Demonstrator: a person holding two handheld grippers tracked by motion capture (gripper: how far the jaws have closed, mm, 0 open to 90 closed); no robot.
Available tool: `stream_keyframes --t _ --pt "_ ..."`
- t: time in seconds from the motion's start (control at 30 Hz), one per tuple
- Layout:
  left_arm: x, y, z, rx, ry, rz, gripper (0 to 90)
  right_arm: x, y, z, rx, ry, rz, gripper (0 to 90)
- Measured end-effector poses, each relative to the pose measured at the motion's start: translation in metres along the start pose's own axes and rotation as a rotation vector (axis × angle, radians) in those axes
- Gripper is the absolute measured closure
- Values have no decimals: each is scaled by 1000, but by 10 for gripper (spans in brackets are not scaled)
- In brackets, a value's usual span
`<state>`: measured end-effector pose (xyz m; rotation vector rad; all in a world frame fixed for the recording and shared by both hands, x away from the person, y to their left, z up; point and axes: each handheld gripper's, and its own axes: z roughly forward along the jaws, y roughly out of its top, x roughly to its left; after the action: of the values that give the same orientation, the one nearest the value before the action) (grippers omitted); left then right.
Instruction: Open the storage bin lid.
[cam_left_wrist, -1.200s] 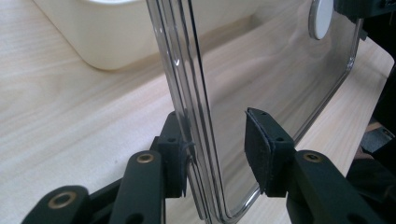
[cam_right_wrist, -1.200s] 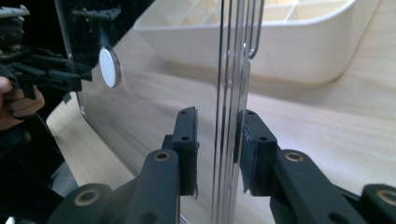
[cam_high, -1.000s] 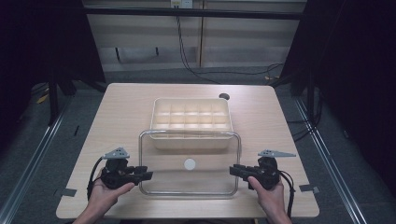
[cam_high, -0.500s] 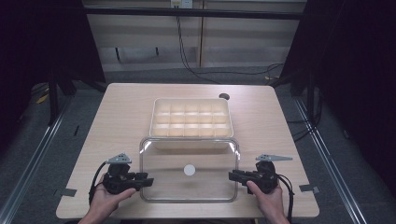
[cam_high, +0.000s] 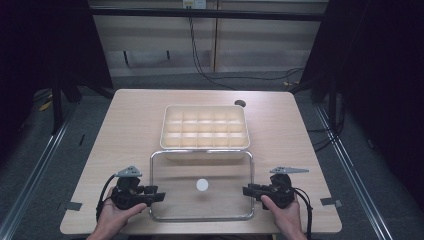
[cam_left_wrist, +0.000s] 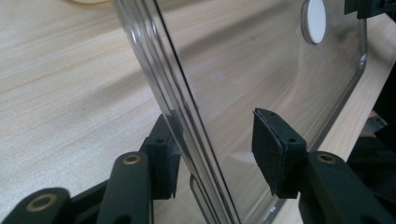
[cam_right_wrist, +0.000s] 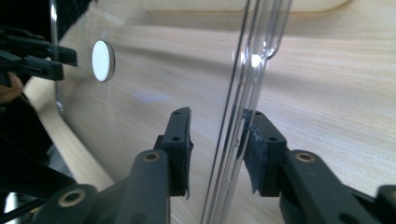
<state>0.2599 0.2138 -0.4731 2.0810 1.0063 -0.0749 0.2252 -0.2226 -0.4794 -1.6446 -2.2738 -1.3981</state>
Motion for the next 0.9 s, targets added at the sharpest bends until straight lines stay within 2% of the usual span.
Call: stream_keyframes --t 0.37,0.57,0.67,0.9 --pt "9 4 9 28 9 -5 515 -7 -1 8 44 -26 33 582" --pt "11 3 12 36 -3 -21 512 -7 -2 11 60 -42 23 551" --pt "14 4 14 56 -10 -27 511 -6 -2 14 76 -60 21 524" --pt "15 5 16 69 2 -24 514 -8 -2 17 92 -78 34 501"
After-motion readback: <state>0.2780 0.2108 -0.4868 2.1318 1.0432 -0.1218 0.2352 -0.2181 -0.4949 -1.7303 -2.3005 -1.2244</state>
